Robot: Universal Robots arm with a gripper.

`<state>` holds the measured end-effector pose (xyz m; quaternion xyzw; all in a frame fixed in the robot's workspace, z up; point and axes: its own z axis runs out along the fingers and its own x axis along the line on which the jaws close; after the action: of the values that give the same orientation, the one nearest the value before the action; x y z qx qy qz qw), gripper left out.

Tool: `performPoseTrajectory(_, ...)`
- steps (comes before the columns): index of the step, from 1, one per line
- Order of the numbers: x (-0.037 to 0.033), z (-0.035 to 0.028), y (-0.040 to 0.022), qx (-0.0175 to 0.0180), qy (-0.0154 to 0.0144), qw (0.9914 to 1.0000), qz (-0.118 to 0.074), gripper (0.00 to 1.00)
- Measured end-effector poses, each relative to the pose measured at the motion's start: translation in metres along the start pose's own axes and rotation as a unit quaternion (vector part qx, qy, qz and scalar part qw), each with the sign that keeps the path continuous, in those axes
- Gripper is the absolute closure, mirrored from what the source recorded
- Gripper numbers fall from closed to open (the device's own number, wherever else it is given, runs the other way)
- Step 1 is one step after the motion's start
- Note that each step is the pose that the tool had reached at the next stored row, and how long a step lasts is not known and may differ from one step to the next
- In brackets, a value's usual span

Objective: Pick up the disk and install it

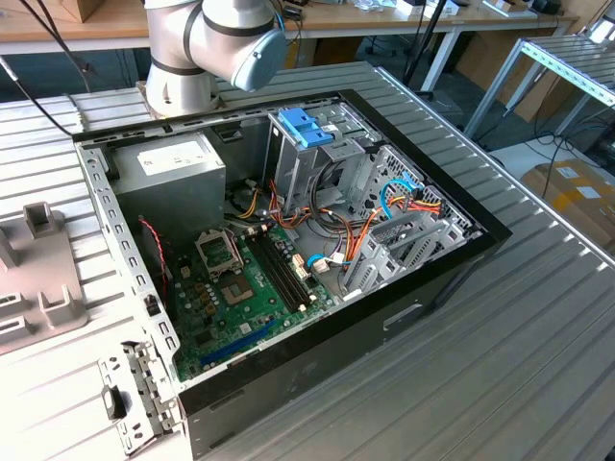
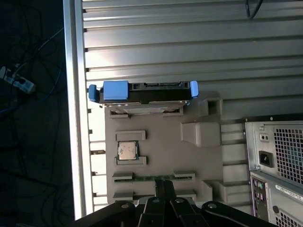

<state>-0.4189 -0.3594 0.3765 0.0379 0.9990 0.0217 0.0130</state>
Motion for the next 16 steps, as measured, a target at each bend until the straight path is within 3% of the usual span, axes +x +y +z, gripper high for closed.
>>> performPoseTrajectory(8,0.0,0.0,0.0001,-0.0001,0.0001,1.0,-0.003,0.89)
performPoseTrajectory(16,-0.0001,0.0,0.0001,-0.0009,0.0017,0.99928,-0.038,0.89)
